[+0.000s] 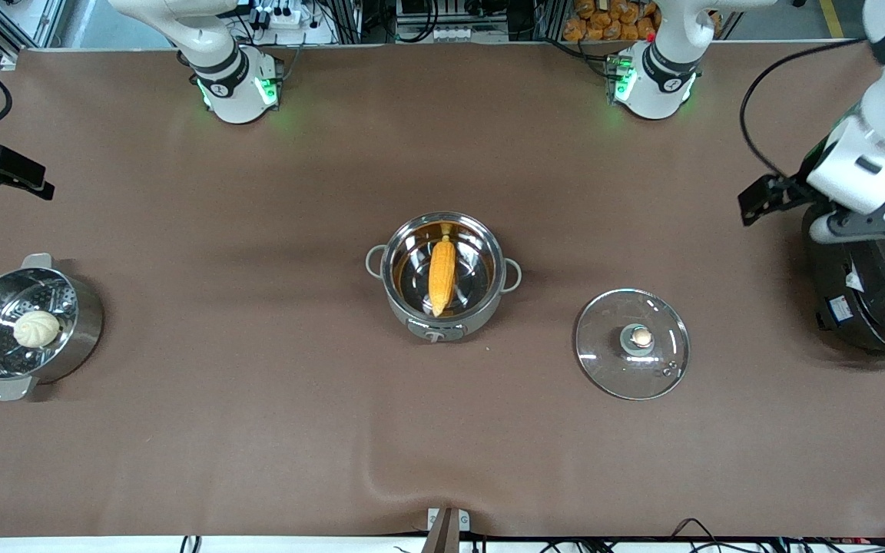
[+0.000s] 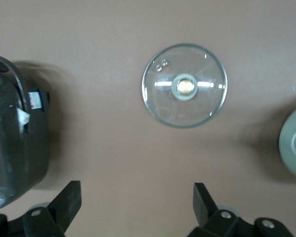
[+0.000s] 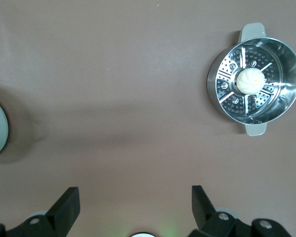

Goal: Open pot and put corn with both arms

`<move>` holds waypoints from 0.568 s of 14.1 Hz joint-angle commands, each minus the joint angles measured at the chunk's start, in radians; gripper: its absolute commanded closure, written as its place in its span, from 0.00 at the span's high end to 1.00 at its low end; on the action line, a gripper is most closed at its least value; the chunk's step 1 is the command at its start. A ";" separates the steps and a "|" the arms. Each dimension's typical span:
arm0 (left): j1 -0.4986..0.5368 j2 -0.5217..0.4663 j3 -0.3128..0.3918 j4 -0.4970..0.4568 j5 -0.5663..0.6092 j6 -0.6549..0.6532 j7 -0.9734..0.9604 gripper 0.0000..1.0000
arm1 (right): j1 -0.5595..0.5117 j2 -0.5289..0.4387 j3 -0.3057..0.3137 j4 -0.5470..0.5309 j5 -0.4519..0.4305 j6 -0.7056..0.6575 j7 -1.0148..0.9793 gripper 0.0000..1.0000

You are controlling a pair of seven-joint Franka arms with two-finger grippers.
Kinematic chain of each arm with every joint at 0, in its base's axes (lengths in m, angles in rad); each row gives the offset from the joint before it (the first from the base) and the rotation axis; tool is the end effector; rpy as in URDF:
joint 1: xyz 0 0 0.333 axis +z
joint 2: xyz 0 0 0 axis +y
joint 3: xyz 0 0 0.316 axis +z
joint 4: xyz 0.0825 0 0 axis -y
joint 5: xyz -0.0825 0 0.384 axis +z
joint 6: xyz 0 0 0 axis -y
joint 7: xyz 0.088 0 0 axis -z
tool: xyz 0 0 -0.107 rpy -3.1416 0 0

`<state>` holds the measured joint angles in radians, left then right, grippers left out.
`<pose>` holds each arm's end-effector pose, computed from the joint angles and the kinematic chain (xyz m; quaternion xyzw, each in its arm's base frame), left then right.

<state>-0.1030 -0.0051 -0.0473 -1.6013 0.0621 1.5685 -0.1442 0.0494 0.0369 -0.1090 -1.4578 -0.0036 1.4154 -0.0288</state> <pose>0.5466 -0.0761 0.6129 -0.9994 0.0034 0.0091 0.0329 0.5490 -0.0319 0.6437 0.9991 -0.0156 -0.0397 0.0020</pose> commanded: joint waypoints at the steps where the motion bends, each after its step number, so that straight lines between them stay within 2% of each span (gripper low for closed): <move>1: 0.049 0.004 -0.023 0.102 0.012 -0.135 0.122 1.00 | -0.010 -0.023 0.025 -0.024 -0.001 0.013 0.003 1.00; 3: 0.078 0.005 -0.025 0.171 -0.019 -0.192 0.214 1.00 | -0.010 -0.017 0.025 -0.024 0.000 0.016 0.000 1.00; 8: 0.100 0.004 -0.046 0.181 -0.071 -0.211 0.224 1.00 | -0.013 -0.023 0.025 -0.024 0.028 0.008 -0.008 1.00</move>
<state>-0.0169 -0.0114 -0.0769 -1.4433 0.0273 1.3812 0.0652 0.0492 0.0370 -0.0968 -1.4617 0.0047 1.4193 -0.0287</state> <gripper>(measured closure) 0.000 0.000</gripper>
